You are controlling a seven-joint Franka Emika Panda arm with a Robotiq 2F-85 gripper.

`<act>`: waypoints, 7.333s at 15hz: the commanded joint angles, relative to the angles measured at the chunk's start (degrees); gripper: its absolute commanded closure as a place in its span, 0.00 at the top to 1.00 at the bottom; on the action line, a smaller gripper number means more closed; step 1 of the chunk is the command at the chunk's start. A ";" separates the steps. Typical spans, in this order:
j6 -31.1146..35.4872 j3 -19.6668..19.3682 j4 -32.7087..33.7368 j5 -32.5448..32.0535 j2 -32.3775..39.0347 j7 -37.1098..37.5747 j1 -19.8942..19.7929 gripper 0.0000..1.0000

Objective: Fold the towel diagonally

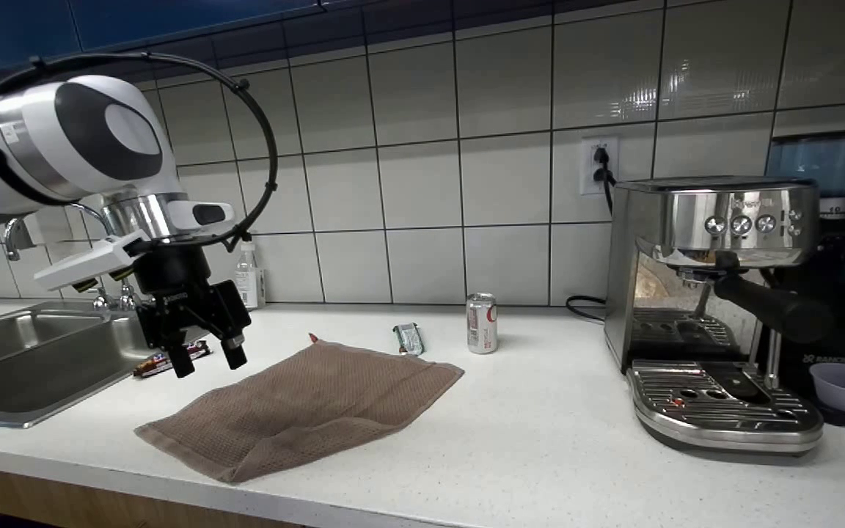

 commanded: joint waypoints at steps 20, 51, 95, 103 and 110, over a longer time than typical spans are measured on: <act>2.70 -6.59 1.33 -14.38 15.66 12.81 -2.23 1.00; 1.98 -12.61 5.44 -17.08 21.24 19.72 -0.09 0.66; -4.29 -8.19 11.87 -11.15 15.78 18.94 2.17 0.01; -5.50 -7.64 18.11 -9.97 20.61 17.92 3.69 0.01; -5.70 -8.02 24.61 -10.01 25.96 18.18 5.90 0.01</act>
